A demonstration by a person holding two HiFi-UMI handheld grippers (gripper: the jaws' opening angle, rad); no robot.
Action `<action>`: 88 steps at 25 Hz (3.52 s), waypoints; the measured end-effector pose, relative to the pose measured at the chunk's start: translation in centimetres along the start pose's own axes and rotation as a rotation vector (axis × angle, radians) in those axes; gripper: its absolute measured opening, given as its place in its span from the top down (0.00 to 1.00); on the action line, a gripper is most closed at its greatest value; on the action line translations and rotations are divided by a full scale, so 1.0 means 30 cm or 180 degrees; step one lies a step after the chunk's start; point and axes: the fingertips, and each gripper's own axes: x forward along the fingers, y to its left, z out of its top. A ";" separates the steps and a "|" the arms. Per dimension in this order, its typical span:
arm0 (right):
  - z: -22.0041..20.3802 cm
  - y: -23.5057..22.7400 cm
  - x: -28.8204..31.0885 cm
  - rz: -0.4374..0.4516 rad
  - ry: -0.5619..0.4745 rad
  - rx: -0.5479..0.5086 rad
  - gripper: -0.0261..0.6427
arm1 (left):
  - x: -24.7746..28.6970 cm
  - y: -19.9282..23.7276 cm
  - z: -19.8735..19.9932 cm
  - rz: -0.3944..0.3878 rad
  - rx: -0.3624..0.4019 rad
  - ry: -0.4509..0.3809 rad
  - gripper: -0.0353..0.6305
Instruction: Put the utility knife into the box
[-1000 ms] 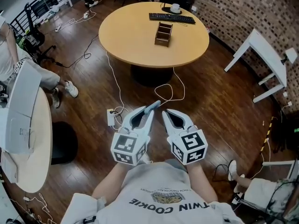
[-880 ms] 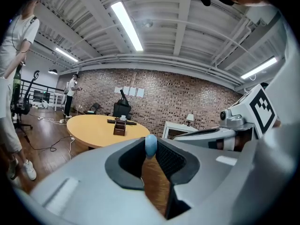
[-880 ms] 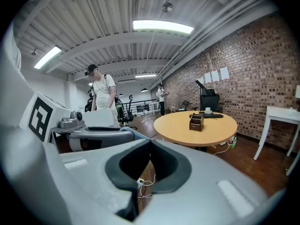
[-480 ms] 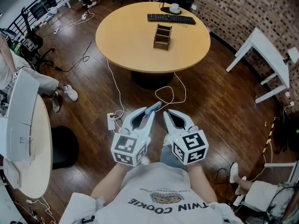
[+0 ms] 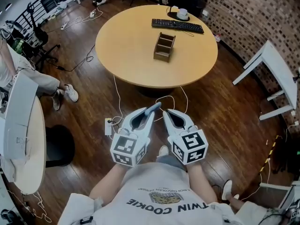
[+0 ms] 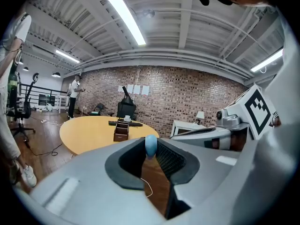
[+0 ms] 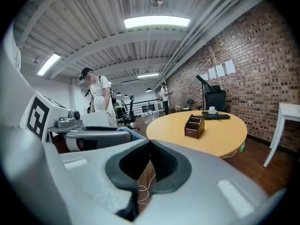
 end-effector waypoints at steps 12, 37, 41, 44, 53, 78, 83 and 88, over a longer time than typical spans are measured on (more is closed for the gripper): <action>0.049 -0.280 0.115 0.0358 0.0097 -0.0030 0.96 | 0.298 0.011 0.043 0.0353 -0.0060 0.0040 0.84; 0.157 -0.434 0.548 -0.0034 0.0236 0.0137 0.96 | 0.628 0.365 0.123 -0.0115 0.0025 0.0180 0.84; 0.203 -0.459 0.649 -0.0176 0.0239 0.0147 0.96 | 0.701 0.446 0.137 -0.0317 0.0122 0.0265 0.84; 0.226 -0.484 0.699 -0.0327 0.0254 0.0174 0.96 | 0.760 0.489 0.146 -0.0506 0.0203 0.0340 0.84; 0.269 -0.568 0.793 -0.0798 0.0214 0.0293 0.96 | 0.919 0.585 0.176 -0.1029 0.0965 0.0446 0.84; 0.250 -0.632 0.885 -0.1361 0.0342 0.0261 0.96 | 1.192 0.630 -0.005 -0.1952 0.3115 0.0926 0.84; 0.245 -0.644 0.892 -0.1374 0.0361 0.0275 0.96 | 1.234 0.638 -0.044 -0.1990 0.3358 0.0995 0.84; 0.231 -0.641 0.889 -0.1394 0.0368 0.0298 0.96 | 1.252 0.646 -0.093 -0.1997 0.3601 0.1030 0.84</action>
